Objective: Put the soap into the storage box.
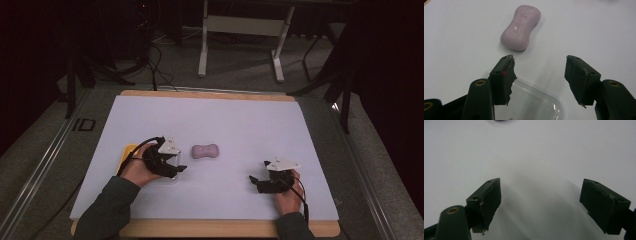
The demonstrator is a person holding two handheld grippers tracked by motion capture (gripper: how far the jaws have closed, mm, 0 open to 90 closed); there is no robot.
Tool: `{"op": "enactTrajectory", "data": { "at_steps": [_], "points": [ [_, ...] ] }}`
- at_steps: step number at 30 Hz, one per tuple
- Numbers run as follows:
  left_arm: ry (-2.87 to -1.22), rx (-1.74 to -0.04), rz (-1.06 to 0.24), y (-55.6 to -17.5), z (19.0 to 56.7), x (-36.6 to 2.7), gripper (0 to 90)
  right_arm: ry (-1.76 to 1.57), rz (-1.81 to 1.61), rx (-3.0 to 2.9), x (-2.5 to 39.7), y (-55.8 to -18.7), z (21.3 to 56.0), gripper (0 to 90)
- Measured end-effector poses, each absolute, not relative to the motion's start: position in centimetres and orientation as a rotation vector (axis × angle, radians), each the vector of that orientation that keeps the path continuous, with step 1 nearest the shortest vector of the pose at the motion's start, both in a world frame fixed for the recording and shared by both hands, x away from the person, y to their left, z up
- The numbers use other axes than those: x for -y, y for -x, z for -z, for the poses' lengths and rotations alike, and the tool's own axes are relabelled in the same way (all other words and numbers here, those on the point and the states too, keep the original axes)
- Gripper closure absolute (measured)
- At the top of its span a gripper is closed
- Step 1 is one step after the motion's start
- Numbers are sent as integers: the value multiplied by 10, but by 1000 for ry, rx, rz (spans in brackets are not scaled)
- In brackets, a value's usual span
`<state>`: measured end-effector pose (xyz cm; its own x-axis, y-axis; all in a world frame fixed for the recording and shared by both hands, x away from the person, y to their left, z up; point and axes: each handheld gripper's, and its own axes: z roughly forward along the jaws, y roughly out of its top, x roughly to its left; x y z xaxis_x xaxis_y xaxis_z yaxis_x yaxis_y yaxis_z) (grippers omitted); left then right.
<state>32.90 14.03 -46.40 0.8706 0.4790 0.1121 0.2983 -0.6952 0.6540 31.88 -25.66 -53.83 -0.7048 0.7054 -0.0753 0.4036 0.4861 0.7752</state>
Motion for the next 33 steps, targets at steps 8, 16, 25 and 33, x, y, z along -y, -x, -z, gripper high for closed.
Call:
{"op": "enactTrajectory", "data": {
  "at_steps": [8,16,25,33],
  "points": [
    [-2376,-560,-368,-336,460,-139,410,-923,-1076,-2348,256,-318,538,171],
    [-2378,-556,-386,-341,451,-138,406,-920,-1076,-2346,256,-318,538,171],
    [-2390,-554,-398,-348,446,-133,399,-918,-1080,-2348,257,-319,538,170],
    [-2398,-545,-410,-356,439,-131,397,-918,-1081,-2348,257,-319,538,171]
  ]
}}
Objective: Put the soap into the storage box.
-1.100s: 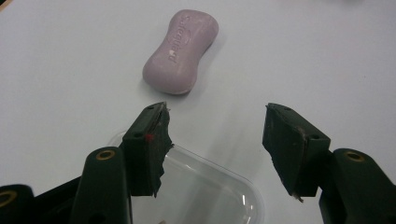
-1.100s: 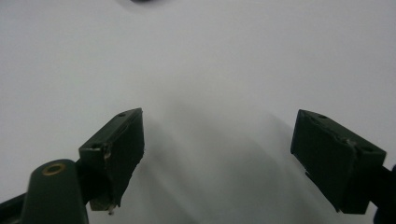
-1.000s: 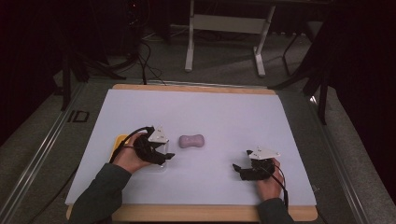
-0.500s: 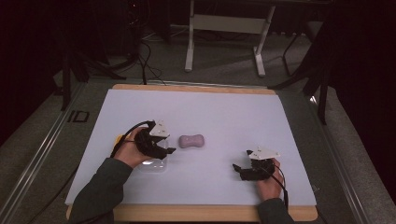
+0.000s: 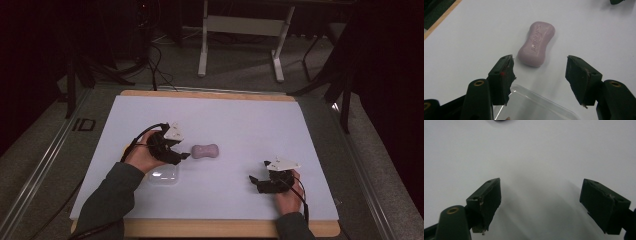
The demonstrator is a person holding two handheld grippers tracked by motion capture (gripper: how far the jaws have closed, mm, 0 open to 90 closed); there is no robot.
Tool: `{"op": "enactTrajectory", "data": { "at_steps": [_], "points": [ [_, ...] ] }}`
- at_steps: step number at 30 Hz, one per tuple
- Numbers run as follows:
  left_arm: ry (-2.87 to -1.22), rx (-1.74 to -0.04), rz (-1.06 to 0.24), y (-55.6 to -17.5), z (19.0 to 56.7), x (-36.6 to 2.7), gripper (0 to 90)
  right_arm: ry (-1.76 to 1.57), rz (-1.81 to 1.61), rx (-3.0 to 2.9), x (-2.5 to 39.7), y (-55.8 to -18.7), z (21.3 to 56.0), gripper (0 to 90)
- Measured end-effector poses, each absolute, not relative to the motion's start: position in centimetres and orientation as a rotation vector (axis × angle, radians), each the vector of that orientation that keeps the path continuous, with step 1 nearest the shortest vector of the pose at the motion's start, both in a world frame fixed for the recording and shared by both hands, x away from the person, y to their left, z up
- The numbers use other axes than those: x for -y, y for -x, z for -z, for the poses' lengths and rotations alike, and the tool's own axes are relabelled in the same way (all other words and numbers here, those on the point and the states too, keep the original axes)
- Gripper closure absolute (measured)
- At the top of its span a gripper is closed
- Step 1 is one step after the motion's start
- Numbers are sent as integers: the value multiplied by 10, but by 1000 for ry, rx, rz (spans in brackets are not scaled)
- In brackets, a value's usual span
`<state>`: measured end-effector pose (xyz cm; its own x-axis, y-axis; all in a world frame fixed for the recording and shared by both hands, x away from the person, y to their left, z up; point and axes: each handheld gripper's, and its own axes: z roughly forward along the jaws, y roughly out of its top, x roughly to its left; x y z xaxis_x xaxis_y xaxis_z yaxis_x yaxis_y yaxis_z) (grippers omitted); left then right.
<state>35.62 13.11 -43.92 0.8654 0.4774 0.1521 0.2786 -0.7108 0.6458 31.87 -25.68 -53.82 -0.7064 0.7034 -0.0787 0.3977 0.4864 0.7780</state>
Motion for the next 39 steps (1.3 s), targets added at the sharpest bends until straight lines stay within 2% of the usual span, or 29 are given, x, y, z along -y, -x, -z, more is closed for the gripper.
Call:
{"op": "enactTrajectory", "data": {
  "at_steps": [39],
  "points": [
    [-2478,-516,-342,-395,445,-114,391,-917,-1080,-2345,256,-318,538,170]
  ]
}}
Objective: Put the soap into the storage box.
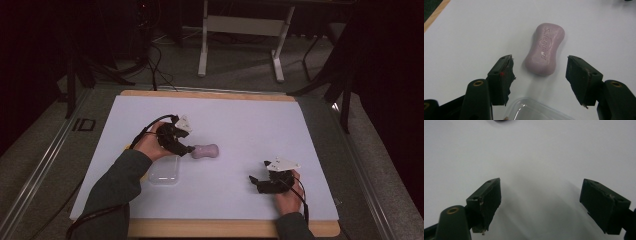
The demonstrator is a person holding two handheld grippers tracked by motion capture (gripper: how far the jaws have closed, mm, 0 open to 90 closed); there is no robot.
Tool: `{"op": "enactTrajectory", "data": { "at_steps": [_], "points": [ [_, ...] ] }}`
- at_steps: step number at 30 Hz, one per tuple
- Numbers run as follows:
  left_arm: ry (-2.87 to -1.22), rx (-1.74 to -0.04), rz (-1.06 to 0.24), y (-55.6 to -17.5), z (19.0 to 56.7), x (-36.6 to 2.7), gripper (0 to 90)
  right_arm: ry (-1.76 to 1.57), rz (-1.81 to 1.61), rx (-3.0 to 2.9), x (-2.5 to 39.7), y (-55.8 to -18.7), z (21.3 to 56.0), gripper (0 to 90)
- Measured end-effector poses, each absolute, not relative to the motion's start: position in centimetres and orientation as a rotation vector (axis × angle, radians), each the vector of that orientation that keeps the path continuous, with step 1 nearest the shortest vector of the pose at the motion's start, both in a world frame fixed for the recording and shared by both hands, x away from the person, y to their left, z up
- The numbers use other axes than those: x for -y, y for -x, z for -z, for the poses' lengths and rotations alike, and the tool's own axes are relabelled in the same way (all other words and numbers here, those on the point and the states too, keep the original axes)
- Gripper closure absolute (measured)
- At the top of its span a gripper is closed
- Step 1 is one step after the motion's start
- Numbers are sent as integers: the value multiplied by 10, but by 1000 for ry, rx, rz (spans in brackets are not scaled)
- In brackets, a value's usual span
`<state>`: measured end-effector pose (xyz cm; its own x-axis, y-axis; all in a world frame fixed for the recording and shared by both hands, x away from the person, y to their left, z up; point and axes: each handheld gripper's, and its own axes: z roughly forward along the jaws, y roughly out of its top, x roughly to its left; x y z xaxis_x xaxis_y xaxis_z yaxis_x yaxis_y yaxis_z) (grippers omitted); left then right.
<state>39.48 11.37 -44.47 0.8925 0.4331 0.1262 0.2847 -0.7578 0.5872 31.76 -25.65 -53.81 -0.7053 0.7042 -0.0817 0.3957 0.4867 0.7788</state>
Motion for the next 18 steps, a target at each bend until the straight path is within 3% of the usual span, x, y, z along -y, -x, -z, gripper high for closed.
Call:
{"op": "enactTrajectory", "data": {
  "at_steps": [18],
  "points": [
    [-2533,-480,-318,-405,444,-102,379,-915,-1080,-2344,257,-317,538,170]
  ]
}}
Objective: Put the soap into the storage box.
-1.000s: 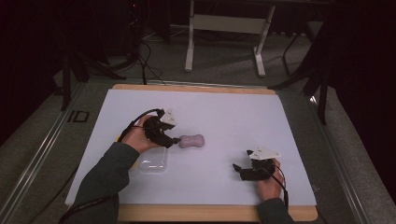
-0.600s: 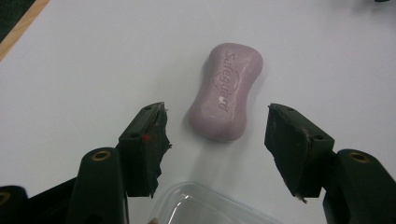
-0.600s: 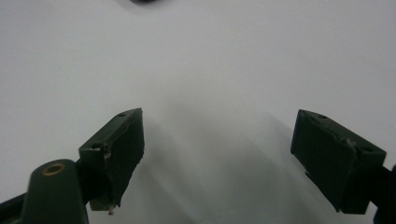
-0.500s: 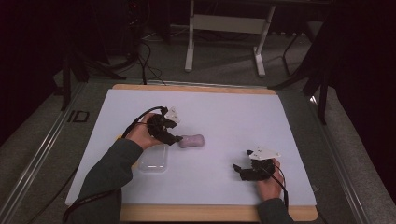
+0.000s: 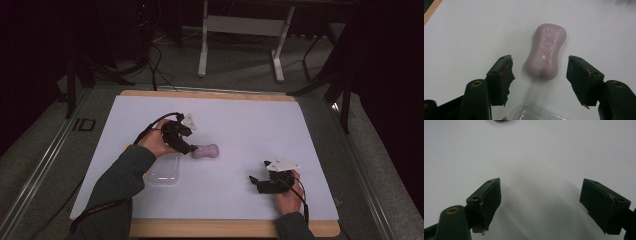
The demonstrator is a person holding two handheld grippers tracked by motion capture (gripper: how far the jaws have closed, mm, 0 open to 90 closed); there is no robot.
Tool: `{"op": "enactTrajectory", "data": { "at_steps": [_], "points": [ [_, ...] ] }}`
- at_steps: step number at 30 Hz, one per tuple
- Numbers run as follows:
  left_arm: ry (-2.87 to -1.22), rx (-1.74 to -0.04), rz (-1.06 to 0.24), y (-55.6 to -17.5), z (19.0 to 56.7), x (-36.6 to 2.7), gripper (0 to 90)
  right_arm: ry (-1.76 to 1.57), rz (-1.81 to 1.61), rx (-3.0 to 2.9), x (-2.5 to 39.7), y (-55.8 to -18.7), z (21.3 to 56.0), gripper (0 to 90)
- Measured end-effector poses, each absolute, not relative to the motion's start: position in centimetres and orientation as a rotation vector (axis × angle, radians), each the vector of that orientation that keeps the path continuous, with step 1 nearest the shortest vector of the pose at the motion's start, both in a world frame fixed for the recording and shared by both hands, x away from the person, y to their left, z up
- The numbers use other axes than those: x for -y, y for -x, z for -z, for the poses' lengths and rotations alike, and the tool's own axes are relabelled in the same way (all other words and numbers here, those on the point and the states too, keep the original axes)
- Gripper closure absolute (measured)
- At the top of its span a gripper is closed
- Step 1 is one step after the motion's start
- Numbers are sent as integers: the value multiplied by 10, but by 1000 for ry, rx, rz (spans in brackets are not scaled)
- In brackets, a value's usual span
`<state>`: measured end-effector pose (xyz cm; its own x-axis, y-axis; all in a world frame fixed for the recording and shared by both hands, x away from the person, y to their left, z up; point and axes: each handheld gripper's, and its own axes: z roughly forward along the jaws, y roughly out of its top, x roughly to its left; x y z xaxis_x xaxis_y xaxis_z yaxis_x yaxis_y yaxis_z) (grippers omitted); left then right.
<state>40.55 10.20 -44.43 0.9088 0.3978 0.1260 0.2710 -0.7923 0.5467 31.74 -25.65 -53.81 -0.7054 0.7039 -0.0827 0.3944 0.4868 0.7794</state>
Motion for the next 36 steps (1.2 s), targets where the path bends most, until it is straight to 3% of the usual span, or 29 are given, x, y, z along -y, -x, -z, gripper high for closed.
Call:
{"op": "enactTrajectory", "data": {
  "at_steps": [36],
  "points": [
    [-2637,-458,-252,-422,463,-75,331,-906,-1077,-2349,256,-317,538,171]
  ]
}}
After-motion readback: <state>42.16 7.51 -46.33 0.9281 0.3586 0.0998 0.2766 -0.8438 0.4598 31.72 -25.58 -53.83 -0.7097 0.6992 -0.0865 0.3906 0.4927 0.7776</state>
